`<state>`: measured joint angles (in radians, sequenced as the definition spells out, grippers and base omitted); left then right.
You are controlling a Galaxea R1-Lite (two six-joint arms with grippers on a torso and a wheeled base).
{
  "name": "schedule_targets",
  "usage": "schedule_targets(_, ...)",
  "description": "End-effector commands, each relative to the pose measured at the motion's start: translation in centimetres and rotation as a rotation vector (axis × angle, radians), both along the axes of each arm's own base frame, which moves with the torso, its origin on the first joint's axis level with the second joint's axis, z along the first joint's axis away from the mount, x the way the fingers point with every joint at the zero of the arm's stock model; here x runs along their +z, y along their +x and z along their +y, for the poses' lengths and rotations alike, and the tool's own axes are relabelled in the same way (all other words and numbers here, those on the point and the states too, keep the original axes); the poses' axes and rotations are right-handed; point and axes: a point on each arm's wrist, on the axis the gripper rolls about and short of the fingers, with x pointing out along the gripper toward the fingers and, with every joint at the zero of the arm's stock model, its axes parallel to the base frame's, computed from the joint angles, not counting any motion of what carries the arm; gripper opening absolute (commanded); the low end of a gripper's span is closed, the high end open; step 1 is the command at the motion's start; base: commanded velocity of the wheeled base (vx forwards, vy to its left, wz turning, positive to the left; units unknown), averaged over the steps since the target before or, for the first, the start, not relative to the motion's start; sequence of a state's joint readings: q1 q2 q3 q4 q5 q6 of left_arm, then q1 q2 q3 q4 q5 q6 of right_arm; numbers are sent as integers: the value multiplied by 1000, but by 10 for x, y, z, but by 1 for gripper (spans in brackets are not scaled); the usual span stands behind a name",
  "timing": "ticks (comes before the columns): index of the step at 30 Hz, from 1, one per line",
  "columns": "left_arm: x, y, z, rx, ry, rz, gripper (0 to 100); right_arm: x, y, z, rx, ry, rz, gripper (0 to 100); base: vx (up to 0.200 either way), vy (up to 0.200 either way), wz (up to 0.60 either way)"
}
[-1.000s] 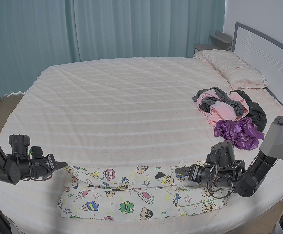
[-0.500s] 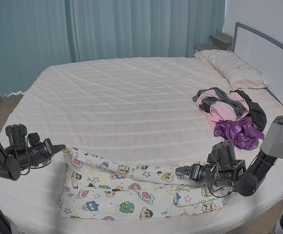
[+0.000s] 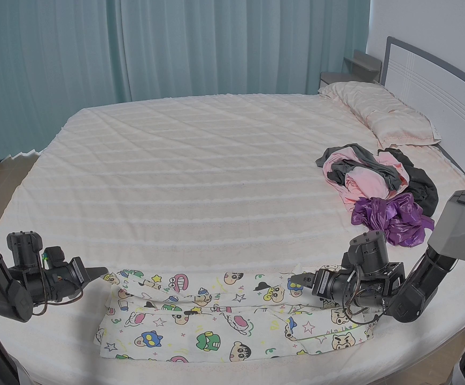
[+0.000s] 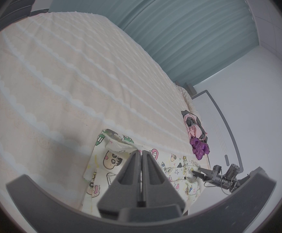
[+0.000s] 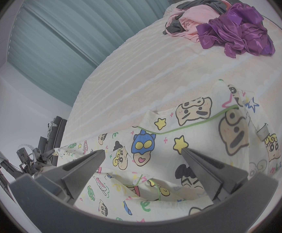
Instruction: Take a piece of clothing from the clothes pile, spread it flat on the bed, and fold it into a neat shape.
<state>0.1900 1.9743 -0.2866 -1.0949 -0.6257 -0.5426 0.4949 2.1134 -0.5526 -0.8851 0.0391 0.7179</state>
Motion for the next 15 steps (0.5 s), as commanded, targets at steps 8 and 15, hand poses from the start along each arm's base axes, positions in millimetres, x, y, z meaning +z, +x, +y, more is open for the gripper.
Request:
schedule_targets(8, -37, -34, 6, -38, 102, 65, 0, 21, -1, -9, -25, 20, -48, 100, 0, 0, 0)
schedule_targets(15, -37, -35, 5, -40, 102, 72, 0, 32, -5, -24, -88, -7, -44, 100, 0, 0, 0)
